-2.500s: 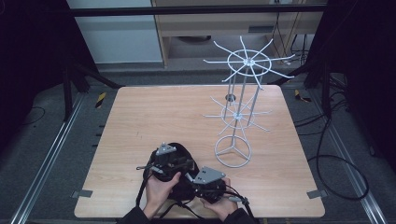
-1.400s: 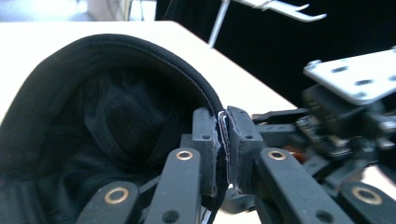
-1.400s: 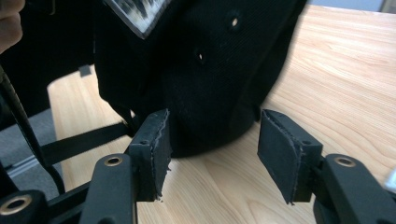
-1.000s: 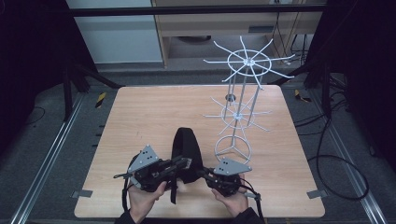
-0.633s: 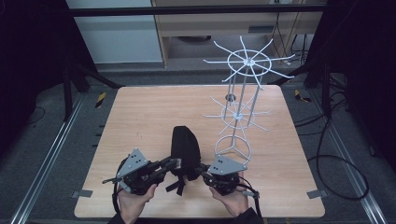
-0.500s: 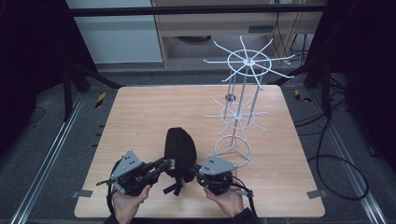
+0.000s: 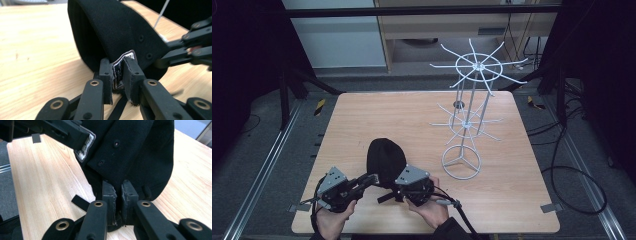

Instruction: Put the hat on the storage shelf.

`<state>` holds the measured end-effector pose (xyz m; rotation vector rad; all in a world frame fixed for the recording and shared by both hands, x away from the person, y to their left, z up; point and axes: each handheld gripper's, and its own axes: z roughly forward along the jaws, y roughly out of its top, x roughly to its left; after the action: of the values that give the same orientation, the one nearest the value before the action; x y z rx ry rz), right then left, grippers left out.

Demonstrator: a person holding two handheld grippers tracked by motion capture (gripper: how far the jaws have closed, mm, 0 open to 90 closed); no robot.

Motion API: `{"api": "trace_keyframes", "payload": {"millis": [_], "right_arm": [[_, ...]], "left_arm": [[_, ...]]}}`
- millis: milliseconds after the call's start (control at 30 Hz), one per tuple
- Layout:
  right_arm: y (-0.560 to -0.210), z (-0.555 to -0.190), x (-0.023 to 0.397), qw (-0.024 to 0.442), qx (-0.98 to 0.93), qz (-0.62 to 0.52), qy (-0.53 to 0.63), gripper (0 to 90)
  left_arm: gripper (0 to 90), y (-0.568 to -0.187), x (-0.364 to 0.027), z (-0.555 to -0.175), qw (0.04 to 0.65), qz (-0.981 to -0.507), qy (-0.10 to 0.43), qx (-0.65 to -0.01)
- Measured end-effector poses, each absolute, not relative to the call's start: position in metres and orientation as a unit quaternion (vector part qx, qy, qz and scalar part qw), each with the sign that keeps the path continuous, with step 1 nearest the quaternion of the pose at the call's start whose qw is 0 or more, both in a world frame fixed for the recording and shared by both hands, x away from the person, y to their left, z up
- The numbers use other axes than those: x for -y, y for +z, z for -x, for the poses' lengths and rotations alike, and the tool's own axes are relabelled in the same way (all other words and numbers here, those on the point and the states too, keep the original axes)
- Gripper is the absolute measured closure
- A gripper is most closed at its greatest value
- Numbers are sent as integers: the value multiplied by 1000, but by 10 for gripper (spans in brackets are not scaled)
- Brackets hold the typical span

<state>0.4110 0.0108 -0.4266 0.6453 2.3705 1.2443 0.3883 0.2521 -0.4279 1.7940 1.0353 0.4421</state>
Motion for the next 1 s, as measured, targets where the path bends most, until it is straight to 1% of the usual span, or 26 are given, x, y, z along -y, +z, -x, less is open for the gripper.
{"api": "trace_keyframes", "payload": {"millis": [67,133,267,333,467,733,800,933,1000], "right_arm": [[-429,-412,-14,193,-845,-230,442,790],[-432,-414,-16,191,-844,-231,445,741],[-435,-416,-16,179,-837,-234,461,612],[-436,-416,-13,180,-832,-239,467,546],[-435,-416,-1,180,-819,-246,486,483],[-439,-418,27,183,-810,-268,489,468],[-443,-419,38,184,-809,-277,485,464],[-448,-418,50,188,-809,-285,478,455],[-450,-417,57,189,-809,-291,474,450]], "left_arm": [[775,-431,-255,-389,482,-741,181,-432],[777,-434,-258,-388,474,-743,180,-436],[777,-438,-261,-389,464,-747,179,-442],[777,-444,-264,-392,451,-750,179,-449],[790,-451,-266,-397,422,-758,192,-459],[787,-460,-273,-404,398,-760,192,-477],[778,-464,-274,-407,378,-767,189,-483],[691,-471,-278,-410,355,-774,184,-490],[637,-470,-280,-410,353,-769,193,-497]]}}
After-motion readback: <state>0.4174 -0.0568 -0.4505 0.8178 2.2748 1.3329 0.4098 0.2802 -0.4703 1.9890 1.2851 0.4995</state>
